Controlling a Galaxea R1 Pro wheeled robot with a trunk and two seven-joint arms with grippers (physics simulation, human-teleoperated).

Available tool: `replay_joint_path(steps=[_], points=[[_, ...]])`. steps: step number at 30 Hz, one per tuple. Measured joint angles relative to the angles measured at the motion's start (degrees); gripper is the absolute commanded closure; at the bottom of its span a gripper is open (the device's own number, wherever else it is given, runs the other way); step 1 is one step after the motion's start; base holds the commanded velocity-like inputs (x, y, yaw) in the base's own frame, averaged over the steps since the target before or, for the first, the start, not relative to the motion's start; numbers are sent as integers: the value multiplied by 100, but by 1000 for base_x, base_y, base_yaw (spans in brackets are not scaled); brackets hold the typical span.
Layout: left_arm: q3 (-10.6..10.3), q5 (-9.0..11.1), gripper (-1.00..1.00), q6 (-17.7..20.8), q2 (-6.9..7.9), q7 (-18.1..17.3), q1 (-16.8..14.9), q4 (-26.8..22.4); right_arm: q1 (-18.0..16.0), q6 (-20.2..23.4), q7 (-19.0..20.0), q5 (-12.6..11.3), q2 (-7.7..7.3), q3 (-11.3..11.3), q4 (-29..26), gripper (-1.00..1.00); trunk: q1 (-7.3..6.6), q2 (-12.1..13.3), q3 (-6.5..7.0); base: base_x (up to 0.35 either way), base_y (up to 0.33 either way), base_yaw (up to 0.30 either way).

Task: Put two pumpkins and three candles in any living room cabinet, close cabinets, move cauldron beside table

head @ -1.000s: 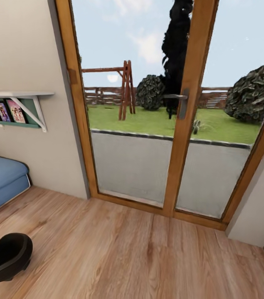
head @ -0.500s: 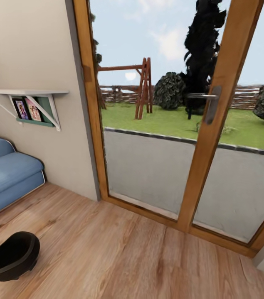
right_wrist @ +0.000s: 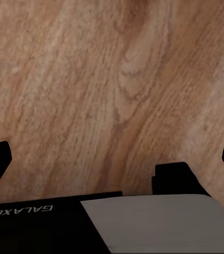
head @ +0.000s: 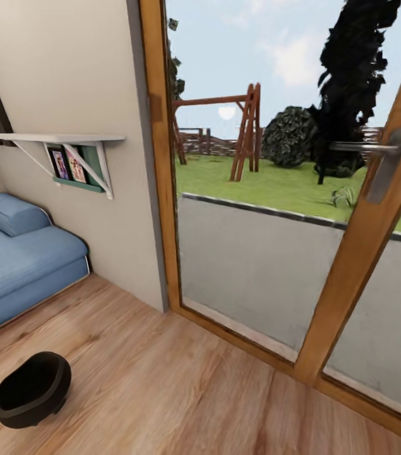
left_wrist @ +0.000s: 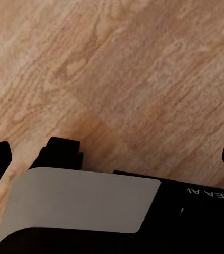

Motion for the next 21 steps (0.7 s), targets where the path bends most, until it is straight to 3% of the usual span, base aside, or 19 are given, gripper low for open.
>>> replay_joint_path(steps=[8, 21], points=[[0, -8, -100, 5, 4, -8, 91, 0, 45, 1055, 9, 0, 2, 1, 6, -100, 2, 0, -3, 148, -19, 268], [-2, -7, -100, 4, 78, 0, 102, 0, 49, 1358, 18, 0, -11, 7, 4, -100, 3, 0, -3, 14, -1, 275]])
